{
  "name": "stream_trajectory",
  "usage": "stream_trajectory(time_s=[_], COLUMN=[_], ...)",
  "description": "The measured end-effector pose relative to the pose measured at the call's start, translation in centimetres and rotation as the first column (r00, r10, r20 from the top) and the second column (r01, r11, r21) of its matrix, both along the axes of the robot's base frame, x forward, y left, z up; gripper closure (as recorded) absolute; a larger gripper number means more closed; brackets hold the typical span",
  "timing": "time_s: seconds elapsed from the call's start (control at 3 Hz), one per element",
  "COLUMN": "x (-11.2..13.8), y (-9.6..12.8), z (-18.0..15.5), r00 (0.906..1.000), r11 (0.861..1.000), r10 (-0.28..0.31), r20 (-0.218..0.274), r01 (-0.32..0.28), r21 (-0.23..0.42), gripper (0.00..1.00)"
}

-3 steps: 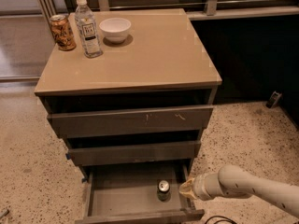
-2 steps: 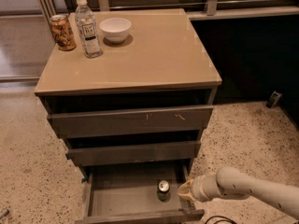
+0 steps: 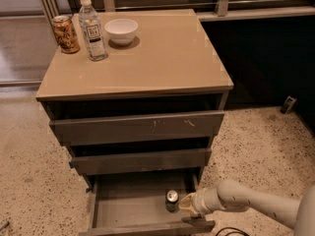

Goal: Pick green can from bottom drawer and place on counter

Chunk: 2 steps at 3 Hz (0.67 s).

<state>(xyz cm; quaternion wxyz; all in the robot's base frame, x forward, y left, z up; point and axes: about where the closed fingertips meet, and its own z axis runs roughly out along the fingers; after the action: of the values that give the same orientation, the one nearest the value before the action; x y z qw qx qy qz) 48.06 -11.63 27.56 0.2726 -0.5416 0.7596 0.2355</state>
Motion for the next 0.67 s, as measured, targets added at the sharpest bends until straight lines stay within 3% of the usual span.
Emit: stream_trajectory(time_s=[0.33,0.67], x=[1.0,1.7], y=[0.6,0.7], z=[-2.5,-3.8], r00=[1.0,1.0], r11=[1.0,0.999], r10=[0.0,-0.007], r20=[-0.001,-0.001], r01=[0.0,0.007], r21=[0.026,0.039], gripper=[0.43,0.29])
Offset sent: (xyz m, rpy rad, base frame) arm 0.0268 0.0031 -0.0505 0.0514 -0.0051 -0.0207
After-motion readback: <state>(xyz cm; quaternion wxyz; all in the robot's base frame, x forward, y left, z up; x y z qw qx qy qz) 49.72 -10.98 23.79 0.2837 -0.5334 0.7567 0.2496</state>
